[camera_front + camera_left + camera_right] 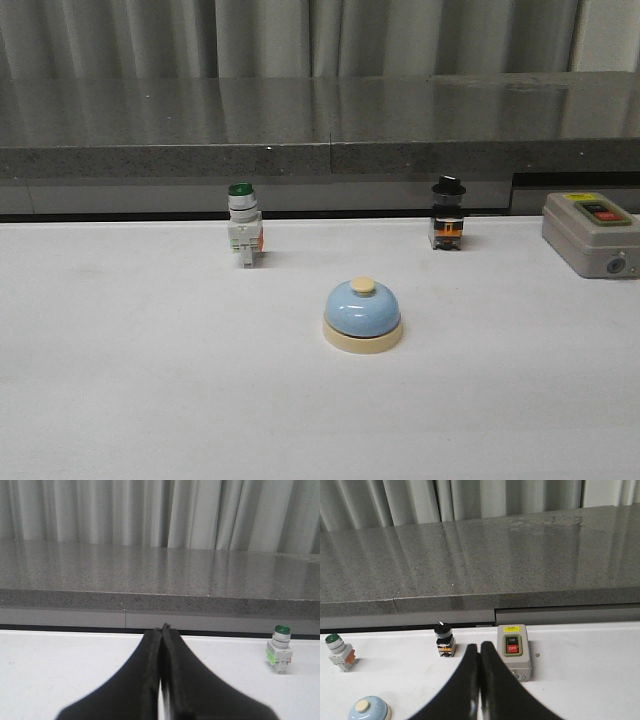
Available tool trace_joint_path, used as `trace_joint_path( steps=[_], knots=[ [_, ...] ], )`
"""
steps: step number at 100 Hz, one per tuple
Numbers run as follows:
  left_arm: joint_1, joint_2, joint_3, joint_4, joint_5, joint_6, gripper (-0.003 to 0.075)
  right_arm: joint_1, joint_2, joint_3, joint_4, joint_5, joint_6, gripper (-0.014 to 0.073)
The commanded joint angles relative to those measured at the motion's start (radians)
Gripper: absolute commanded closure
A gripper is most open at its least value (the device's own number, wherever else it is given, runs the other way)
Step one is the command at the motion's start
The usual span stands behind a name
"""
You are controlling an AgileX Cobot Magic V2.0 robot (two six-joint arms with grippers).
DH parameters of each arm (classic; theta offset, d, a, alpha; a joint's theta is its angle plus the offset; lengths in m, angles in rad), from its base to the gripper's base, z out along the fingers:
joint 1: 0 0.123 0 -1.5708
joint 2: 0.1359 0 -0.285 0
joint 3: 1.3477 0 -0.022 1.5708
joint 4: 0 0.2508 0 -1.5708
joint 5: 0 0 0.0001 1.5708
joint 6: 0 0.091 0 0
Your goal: Place and press bell with both arms
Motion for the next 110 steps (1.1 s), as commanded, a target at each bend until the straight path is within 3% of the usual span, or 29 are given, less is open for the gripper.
trace_joint_path(
  steps=[1, 46, 110],
  knots=[
    [0.001, -0.033, 0.055, -0.008, -0.086, -0.009, 0.0741, -0.007, 0.005, -0.022, -0.013, -0.07, -0.008, 0.0658],
    [0.001, -0.033, 0.055, -0.008, -0.086, -0.009, 0.0741, -0.007, 0.005, 0.003, -0.023, -0.081, -0.008, 0.0658],
    [0.001, -0.033, 0.055, -0.008, -0.086, -0.009, 0.0741, -0.01, -0.262, 0.346, -0.05, -0.311, -0.095, 0.0658]
  ],
)
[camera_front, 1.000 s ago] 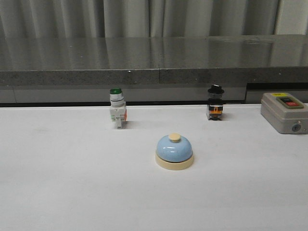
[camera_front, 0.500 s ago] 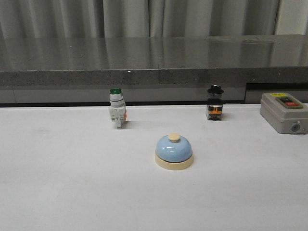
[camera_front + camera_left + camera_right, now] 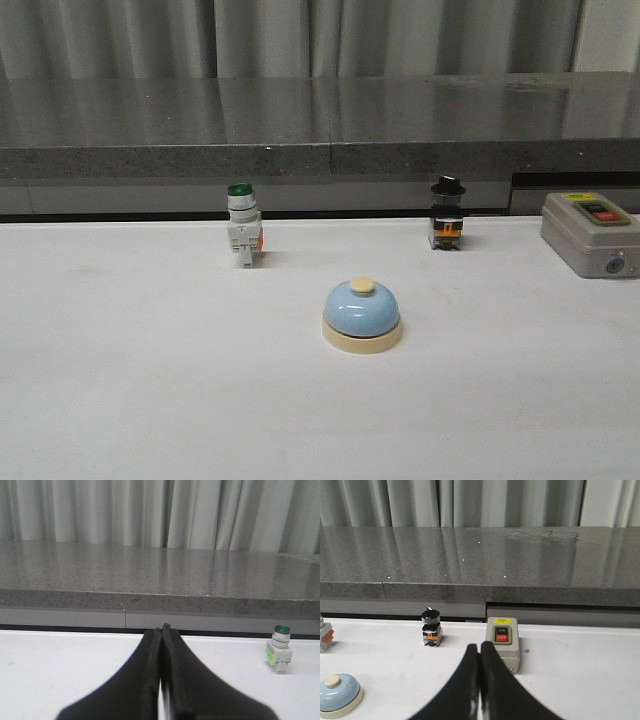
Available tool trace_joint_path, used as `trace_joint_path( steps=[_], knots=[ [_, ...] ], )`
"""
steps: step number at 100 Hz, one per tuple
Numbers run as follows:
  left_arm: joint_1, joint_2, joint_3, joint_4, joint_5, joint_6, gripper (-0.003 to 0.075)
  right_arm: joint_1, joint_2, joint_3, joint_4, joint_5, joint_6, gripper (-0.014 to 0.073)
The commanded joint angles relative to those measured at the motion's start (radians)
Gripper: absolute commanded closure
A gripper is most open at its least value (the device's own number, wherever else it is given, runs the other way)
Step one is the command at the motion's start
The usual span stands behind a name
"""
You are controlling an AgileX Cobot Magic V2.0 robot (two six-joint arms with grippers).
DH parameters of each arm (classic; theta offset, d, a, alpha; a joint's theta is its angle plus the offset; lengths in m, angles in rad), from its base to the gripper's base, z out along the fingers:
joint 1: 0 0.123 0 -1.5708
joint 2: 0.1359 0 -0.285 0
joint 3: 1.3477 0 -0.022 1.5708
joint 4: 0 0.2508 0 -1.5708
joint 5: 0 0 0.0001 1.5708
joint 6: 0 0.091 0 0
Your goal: Place and press bell with both arms
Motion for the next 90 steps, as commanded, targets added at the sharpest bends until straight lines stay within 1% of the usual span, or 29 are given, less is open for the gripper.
trace_joint_path(
  steps=[1, 21, 34, 90],
  knots=[
    [0.001, -0.033, 0.055, -0.008, -0.086, -0.009, 0.0741, -0.006, -0.029, 0.011, -0.014, -0.109, -0.02, 0.0658],
    [0.001, -0.033, 0.055, -0.008, -0.086, -0.009, 0.0741, -0.006, -0.093, 0.084, -0.012, -0.116, -0.02, 0.0658],
    [0.001, -0.033, 0.055, -0.008, -0.086, -0.009, 0.0741, -0.006, -0.093, 0.118, -0.012, -0.16, -0.02, 0.0658],
    [0.001, -0.033, 0.055, -0.008, -0.086, -0.009, 0.0741, -0.006, -0.093, 0.118, -0.012, -0.181, -0.02, 0.0658]
  ],
)
